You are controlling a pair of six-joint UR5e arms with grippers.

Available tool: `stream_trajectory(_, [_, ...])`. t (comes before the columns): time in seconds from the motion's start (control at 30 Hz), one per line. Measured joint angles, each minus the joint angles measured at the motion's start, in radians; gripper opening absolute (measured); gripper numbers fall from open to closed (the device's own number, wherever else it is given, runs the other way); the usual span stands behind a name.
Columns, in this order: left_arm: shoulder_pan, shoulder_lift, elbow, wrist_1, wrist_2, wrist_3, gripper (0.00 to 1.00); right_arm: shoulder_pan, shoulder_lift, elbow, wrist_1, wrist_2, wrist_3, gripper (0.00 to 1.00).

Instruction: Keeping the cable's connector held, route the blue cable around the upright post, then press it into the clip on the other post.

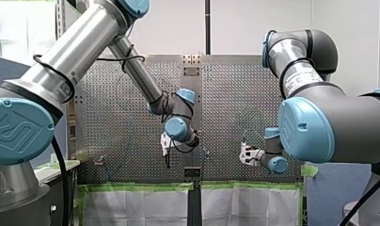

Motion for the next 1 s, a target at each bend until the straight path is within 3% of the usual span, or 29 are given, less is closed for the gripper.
stream_trajectory(0.3, [-0.011, 0.074, -0.074, 0.044, -0.016, -0.026, 1.00, -0.002, -0.016, 0.014, 0.060, 0.068, -0.071, 0.00])
stream_trajectory(0.37, [-0.014, 0.093, -0.093, 0.049, -0.020, -0.028, 1.00, -0.006, -0.028, 0.026, 0.058, 0.080, -0.076, 0.00])
stream_trajectory(0.47, [-0.018, 0.118, -0.118, 0.051, -0.022, -0.028, 1.00, -0.017, -0.051, 0.049, 0.041, 0.102, -0.065, 0.00])
stream_trajectory(0.6, [-0.025, 0.148, -0.148, 0.050, -0.022, -0.029, 1.00, -0.033, -0.085, 0.082, 0.010, 0.132, -0.036, 0.00])
stream_trajectory(0.8, [-0.033, 0.196, -0.196, 0.050, -0.023, -0.030, 1.00, -0.042, -0.133, 0.131, -0.033, 0.136, 0.008, 0.00])
stream_trajectory(1.0, [-0.041, 0.250, -0.250, 0.060, -0.019, -0.025, 1.00, -0.044, -0.187, 0.158, -0.056, 0.127, 0.010, 0.00])
